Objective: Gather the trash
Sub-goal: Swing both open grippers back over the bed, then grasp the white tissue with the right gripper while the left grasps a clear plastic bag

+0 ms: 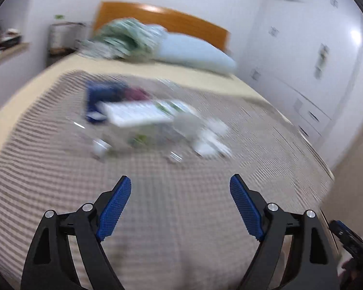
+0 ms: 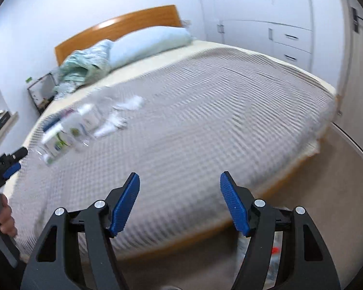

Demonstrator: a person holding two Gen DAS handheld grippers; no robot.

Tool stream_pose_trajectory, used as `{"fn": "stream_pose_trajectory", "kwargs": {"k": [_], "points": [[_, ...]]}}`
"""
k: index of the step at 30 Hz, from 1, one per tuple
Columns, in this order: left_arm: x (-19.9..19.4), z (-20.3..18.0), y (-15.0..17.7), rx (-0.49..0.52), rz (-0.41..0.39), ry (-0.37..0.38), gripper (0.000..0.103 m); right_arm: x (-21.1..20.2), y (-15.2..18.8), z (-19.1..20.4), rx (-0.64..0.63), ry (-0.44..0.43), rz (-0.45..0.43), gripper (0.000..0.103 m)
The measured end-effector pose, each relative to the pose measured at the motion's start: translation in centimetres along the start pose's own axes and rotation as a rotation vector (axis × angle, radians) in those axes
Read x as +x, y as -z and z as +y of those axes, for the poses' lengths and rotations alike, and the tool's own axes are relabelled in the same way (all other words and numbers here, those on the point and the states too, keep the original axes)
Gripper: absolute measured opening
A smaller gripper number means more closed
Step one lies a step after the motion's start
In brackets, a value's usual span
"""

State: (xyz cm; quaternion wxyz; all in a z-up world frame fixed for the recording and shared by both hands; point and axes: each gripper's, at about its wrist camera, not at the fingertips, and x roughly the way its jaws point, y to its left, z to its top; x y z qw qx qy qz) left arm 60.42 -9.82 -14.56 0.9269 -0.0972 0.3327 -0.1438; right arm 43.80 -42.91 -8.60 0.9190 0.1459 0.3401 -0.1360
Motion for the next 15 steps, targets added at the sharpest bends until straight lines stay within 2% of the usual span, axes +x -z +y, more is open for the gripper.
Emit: {"fn": "stream_pose_trajectory", "kwargs": {"k": [2,7,10,15], "points": [[0.3,3.5,-1.6,-0.089,-0.016,-0.045,0.081,1.8,-1.3,2.3,-0.008,-0.028,-0.001,0.066],[1.6,10.5,-4.1,-0.287,0.01,-0.11,0.081,8.7,-5.6,9.7,-0.081,-0.081,0.038,0.066],[2.0,13.2,-4.6,-0.346,0.016,-0.137,0.081,14.0,-7.7,13.3,-0.134,-0.091,0.08,0.066],[2.4,15.8,-5.4,-0.372,0.021,-0.138,0.081,24.2,-9.7,16.4,-0.222,-0.053,0.208,0.055]]}}
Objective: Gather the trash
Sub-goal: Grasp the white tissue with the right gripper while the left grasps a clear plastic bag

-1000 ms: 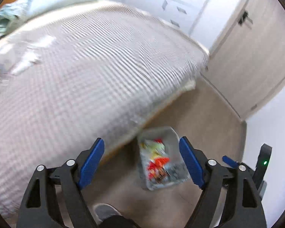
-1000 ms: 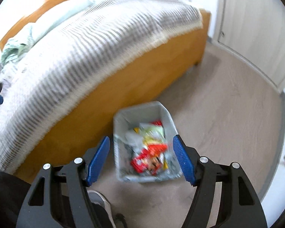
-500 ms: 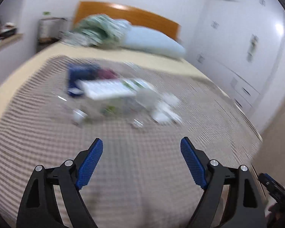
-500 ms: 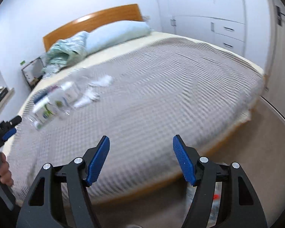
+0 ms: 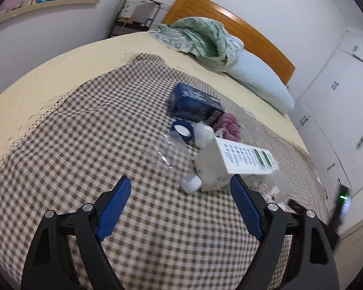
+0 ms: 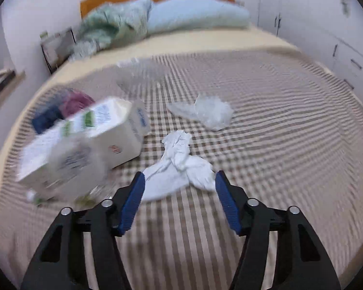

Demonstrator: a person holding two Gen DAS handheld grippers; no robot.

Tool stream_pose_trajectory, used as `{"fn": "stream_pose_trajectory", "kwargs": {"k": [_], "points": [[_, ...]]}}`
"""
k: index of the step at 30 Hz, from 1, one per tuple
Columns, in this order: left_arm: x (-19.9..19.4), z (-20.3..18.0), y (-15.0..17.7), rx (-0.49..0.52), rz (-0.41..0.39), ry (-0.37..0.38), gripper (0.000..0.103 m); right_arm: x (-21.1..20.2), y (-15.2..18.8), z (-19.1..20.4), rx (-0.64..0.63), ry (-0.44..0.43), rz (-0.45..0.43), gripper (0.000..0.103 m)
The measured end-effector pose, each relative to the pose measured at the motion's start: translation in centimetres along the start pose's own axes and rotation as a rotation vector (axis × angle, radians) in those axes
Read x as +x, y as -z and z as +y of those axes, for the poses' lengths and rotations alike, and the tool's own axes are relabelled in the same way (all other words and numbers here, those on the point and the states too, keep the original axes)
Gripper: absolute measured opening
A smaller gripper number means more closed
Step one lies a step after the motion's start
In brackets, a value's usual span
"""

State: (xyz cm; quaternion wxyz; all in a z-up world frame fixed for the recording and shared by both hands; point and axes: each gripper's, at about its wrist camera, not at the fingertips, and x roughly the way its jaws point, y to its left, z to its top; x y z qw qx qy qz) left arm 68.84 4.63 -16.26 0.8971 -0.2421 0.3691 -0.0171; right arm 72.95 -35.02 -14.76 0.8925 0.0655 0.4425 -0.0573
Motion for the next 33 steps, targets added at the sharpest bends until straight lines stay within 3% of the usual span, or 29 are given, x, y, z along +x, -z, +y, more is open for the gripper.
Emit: {"fn": "stream_pose_trajectory", "kwargs": {"k": [2,4,6,9,11,13,16,18,20,22,24,25,26,29,30,33], "points": [[0.7,0.4,-0.7,-0.006,0.013,0.008,0.081,3.6,-0.6,0.2,0.003,0.003,0.075,0.047],[1.8,0.6,-0.8,-0.036,0.029,0.023,0.081,5.7,-0.3,0.1,-0.012,0.015,0.111,0.031],[3.2,0.6,-0.7,-0.06,0.06,0.044,0.081,5.2,0.1,-0.6,0.027,-0.01,0.079,0.005],[4.2,-0.1,-0.4,-0.046,0.083,0.071,0.081,1.3,1.3,-2.5,0.155,-0.06,-0.016,0.004],[4.3,-0.7,-0.3,-0.022,0.059,0.069,0.081,-2.6,2.4,-3.7,0.237,-0.075,-0.092,0.004],[3.9,-0.9,-0.6,-0.023,0.006,0.059,0.081,-6.1,2.7,-3.7,0.253,-0.094,-0.169,0.004],[3.7,-1.0,-1.7,-0.02,-0.009,0.087,0.08,-10.1,4.1,-3.3,0.232,-0.095,-0.25,0.004],[4.0,-1.8,-3.6,0.062,0.019,0.087,0.08,-10.5,4.7,-3.8,0.23,-0.09,-0.258,0.004],[5.1,-3.4,-6.4,0.155,0.052,0.019,0.08,-9.8,4.8,-5.2,0.285,-0.157,-0.247,0.004],[8.0,-6.1,-9.5,0.293,0.155,-0.012,0.08,-9.2,4.5,-5.5,0.292,-0.199,-0.231,0.004],[11.5,-7.7,-11.5,0.346,0.274,0.059,0.078,-9.1,4.6,-5.5,0.275,-0.194,-0.234,0.004],[13.8,-8.5,-12.4,0.347,0.343,0.046,0.074,-9.1,4.6,-5.7,0.28,-0.207,-0.236,0.004],[15.2,-8.9,-12.8,0.344,0.375,0.008,0.067,-9.1,4.2,-5.9,0.294,-0.223,-0.236,0.004],[20.4,-11.7,-12.5,0.454,0.505,-0.038,0.067,-8.9,4.1,-6.4,0.337,-0.274,-0.229,0.004],[21.7,-12.2,-12.1,0.489,0.535,-0.089,0.067,-8.8,4.0,-6.4,0.338,-0.281,-0.227,0.004],[23.7,-12.7,-11.0,0.554,0.564,-0.204,0.064,-8.2,3.8,-6.1,0.329,-0.301,-0.208,0.004]]}}
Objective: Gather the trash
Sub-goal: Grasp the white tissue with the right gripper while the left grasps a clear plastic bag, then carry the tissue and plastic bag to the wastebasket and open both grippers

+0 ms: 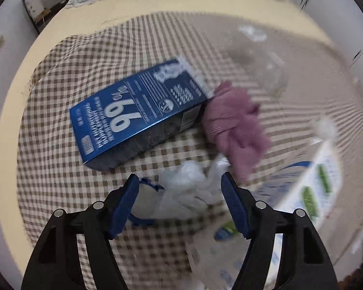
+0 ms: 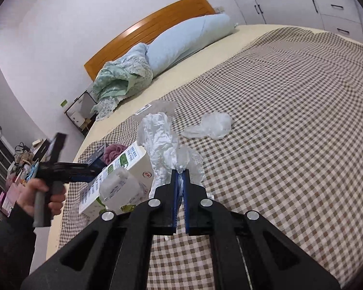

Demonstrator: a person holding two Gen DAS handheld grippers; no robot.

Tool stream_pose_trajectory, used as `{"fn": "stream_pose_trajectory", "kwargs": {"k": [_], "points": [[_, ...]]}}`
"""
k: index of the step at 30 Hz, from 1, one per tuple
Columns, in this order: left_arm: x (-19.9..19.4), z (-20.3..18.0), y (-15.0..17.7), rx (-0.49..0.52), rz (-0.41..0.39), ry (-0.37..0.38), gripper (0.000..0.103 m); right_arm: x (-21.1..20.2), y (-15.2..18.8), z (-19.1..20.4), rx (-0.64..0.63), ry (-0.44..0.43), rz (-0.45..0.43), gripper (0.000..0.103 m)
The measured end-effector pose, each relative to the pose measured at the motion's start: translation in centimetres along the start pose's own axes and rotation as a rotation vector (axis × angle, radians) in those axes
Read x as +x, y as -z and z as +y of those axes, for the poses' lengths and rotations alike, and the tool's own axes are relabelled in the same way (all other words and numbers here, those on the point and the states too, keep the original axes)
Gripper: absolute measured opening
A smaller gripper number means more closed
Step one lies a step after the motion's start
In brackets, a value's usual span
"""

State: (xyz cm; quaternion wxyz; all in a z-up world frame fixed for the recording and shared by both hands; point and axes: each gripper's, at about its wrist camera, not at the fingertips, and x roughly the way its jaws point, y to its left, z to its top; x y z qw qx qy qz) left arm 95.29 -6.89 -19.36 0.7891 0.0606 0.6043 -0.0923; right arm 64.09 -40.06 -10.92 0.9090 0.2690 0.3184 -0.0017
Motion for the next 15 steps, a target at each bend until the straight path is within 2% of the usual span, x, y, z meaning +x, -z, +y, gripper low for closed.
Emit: {"fn": "stream_pose_trajectory", "kwargs": {"k": [1,2,5,9,15], "points": [[0.5,-0.2,0.0,0.008,0.022,-0.01,0.054,0.3,0.0,0.1,0.0,-0.005,0.009,0.004],[0.9,-0.2,0.1,0.011,0.04,-0.015,0.034,0.5,0.1,0.1,0.001,-0.009,0.016,0.004],[0.4,0.1,0.4,-0.005,0.035,0.002,0.023,0.5,0.1,0.0,0.01,-0.024,0.022,0.004],[-2.8,1.6,1.3,-0.052,-0.022,0.042,0.021,0.1,0.1,0.5,0.005,-0.038,0.014,0.004],[-8.9,2.6,4.0,-0.04,-0.125,0.07,0.02,0.2,0.3,1.0,-0.012,-0.037,0.019,0.004]]}}
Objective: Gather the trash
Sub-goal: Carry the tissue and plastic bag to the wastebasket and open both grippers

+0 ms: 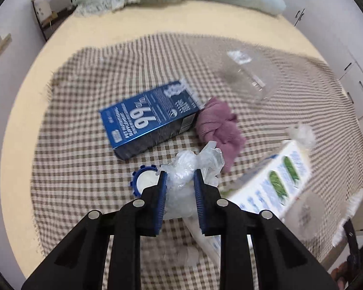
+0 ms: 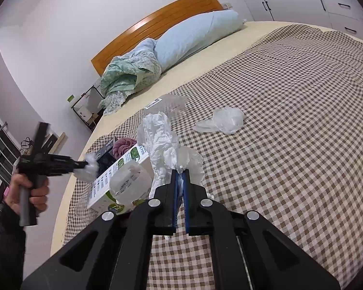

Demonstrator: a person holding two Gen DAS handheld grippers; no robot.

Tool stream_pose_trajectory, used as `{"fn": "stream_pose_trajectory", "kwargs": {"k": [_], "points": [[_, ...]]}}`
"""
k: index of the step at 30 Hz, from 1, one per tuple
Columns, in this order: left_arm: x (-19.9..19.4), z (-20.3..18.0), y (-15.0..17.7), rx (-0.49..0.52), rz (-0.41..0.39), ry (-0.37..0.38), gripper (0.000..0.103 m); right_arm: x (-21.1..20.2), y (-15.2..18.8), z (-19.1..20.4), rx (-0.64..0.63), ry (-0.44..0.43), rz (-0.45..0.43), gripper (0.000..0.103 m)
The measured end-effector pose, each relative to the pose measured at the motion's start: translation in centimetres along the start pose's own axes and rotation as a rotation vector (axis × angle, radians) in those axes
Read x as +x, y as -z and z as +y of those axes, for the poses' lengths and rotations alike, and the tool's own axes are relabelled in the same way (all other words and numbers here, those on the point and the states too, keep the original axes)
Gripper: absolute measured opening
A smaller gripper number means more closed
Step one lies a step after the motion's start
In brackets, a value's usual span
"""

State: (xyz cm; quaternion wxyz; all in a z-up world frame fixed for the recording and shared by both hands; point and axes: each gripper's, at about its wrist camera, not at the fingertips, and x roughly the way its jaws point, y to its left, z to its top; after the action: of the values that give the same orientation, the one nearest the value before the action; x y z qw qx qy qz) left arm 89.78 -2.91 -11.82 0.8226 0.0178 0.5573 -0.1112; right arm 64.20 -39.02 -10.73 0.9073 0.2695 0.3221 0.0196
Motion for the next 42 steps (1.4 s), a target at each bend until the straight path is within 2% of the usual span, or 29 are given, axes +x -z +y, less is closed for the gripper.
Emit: {"fn": "stream_pose_trajectory", "kwargs": {"k": [8,14,20,23,25,26,28,30,32,35,37,39,42], "points": [[-8.1,-3.1,1.5,0.016,-0.134,0.009,0.02,-1.7,0.2,0.2,0.021,-0.017,-0.039,0.004],[-13.9,-8.0,5.2,0.065,-0.237,0.06,0.02,-6.1,0.2,0.3,0.037,-0.046,-0.104,0.004],[-15.7,-14.9,10.2,0.151,-0.255,0.15,0.02,-12.0,1.5,-2.1,0.114,-0.079,-0.182,0.004],[-16.3,-19.0,13.7,0.219,-0.266,0.215,0.02,-14.7,3.5,-4.3,0.129,-0.045,-0.184,0.004],[-16.2,-22.1,16.3,0.251,-0.266,0.284,0.02,-16.1,4.7,-6.6,0.13,-0.011,-0.161,0.004],[-15.8,-23.8,17.5,0.26,-0.259,0.327,0.02,-16.7,5.2,-7.7,0.118,0.015,-0.153,0.004],[-14.6,-26.6,19.5,0.278,-0.228,0.399,0.02,-18.8,6.5,-11.1,0.082,0.127,-0.144,0.004],[-12.8,-30.0,22.0,0.311,-0.178,0.458,0.02,-20.9,8.1,-15.3,0.085,0.223,-0.12,0.004],[-10.1,-34.4,25.3,0.372,-0.093,0.495,0.02,-22.7,10.6,-20.3,0.104,0.319,-0.06,0.004],[-6.0,-39.8,29.2,0.48,0.016,0.481,0.02,-23.4,16.7,-28.5,0.156,0.463,0.127,0.004],[-2.6,-43.9,32.3,0.57,0.11,0.444,0.02,-22.9,20.5,-32.8,0.208,0.51,0.237,0.004],[0.8,-47.1,35.5,0.649,0.196,0.383,0.02,-21.5,23.9,-36.8,0.274,0.526,0.33,0.004],[3.4,-49.5,37.8,0.695,0.262,0.366,0.02,-18.2,25.7,-40.3,0.281,0.545,0.422,0.004]]}}
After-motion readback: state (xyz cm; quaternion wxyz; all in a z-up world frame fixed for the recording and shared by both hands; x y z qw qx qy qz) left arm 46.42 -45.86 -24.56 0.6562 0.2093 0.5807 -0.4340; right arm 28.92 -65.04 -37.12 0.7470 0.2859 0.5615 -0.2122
